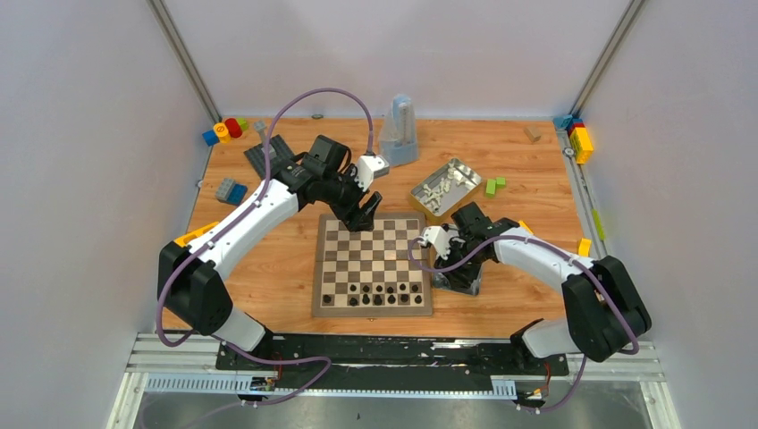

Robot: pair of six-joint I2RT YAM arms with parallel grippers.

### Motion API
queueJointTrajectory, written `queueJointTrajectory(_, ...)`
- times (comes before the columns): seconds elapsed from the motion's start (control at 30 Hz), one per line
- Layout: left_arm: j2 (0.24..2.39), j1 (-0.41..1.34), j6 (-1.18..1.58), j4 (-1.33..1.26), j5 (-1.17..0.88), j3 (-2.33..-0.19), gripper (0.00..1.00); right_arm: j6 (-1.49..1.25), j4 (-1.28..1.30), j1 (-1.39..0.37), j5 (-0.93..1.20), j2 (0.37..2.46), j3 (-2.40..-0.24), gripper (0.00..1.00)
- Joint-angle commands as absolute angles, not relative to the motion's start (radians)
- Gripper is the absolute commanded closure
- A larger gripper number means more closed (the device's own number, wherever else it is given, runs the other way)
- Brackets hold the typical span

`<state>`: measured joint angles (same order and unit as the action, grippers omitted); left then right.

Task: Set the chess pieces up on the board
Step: Pick up the chess piece from the storage box.

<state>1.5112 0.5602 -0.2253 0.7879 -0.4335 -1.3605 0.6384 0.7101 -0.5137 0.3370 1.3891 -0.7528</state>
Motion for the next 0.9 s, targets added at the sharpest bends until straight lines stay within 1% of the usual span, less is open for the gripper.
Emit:
queueJointTrajectory(0.0,1.471,0.551,-0.233,0.769,-0.438,-1.362,0.20,0.658,0.666,-0.508,0.316,1.410,-0.734,0.62)
queueJointTrajectory(0.13,1.470,0.550,-0.233,0.769,-0.440,-1.361,0.20,0.655,0.639,-0.508,0.298,1.417,-0.720,0.63)
queueJointTrajectory(0.33,1.470,0.548,-0.232,0.770,-0.440,-1.361,0.20,0.644,0.621,-0.509,0.287,1.418,-0.709,0.69)
queueJointTrajectory(0.57,1.471,0.543,-0.237,0.773,-0.436,-1.364,0.20,0.646,0.619,-0.509,0.263,1.410,-0.719,0.85)
queueJointTrajectory(0.87,1.457,0.513,-0.227,0.761,-0.439,-1.355,0.20,0.642,0.683,-0.509,0.340,1.387,-0.807,0.94)
